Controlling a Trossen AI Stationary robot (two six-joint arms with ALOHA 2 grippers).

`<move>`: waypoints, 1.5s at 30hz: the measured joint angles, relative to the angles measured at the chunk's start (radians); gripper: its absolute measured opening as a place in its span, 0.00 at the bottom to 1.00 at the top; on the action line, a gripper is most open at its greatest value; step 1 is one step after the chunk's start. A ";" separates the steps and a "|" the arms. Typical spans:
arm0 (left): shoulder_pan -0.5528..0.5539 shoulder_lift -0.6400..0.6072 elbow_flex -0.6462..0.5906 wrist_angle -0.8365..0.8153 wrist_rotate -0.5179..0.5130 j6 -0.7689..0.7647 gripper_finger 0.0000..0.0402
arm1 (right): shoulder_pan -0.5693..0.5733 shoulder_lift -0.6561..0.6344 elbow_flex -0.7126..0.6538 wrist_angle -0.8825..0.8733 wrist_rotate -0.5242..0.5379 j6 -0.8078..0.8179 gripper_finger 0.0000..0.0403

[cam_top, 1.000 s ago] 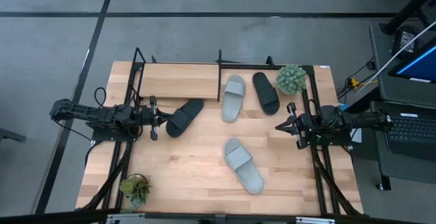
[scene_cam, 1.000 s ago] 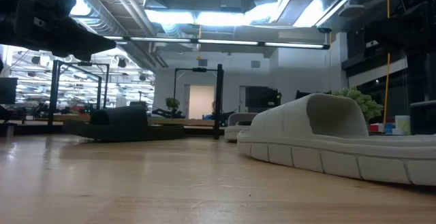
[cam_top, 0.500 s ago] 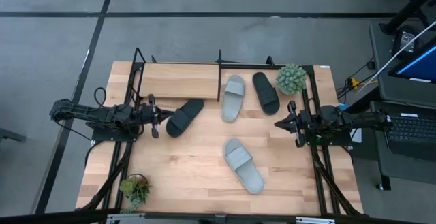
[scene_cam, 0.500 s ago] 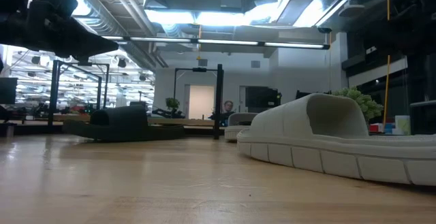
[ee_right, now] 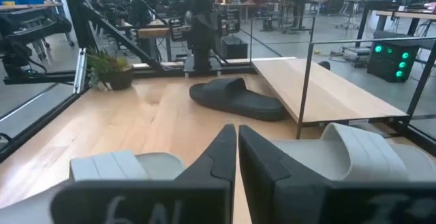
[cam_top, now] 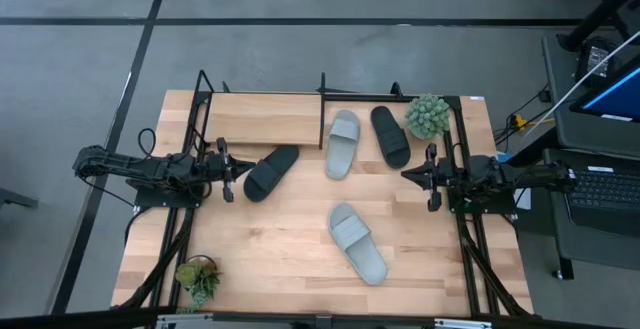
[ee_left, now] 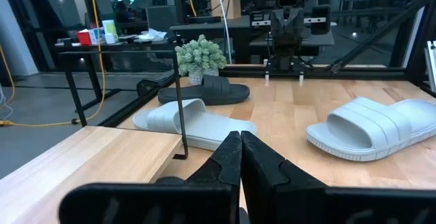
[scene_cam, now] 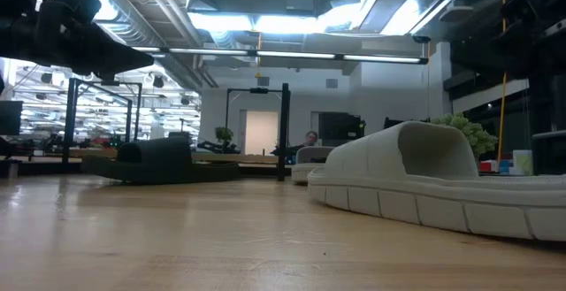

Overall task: Pick and place slides into the shelf
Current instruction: Put the right black slides on the shelf

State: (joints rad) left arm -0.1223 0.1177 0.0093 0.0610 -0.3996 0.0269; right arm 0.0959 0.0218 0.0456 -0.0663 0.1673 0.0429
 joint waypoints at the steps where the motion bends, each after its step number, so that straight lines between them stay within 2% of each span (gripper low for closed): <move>1: 0.000 0.000 0.000 0.000 0.000 0.000 0.00 | 0.000 0.003 0.000 0.000 0.000 0.000 0.05; 14: 0.000 0.000 0.000 0.000 0.000 0.000 0.00 | 0.000 0.005 0.000 0.001 0.000 0.009 0.05; 19: 0.000 0.000 0.001 0.000 -0.003 -0.078 0.00 | 0.000 0.005 0.006 -0.001 0.000 0.070 0.05; 29: 0.000 0.008 0.096 -0.004 -0.025 -0.044 0.00 | 0.000 0.011 0.085 -0.011 0.050 0.076 0.03; 33: 0.000 0.037 0.117 -0.028 -0.069 -0.044 0.00 | -0.001 0.046 0.120 -0.013 0.053 0.057 0.01; 39: 0.000 0.091 0.163 -0.031 -0.071 -0.045 0.00 | -0.002 0.131 0.184 -0.015 0.102 0.050 0.02; 45: 0.000 0.160 0.254 -0.171 -0.056 -0.098 0.00 | -0.002 0.252 0.262 -0.050 0.102 0.085 0.01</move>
State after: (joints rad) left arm -0.1219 0.2780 0.2629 -0.1101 -0.4555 -0.0711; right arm 0.0944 0.2741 0.3079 -0.1164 0.2695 0.1279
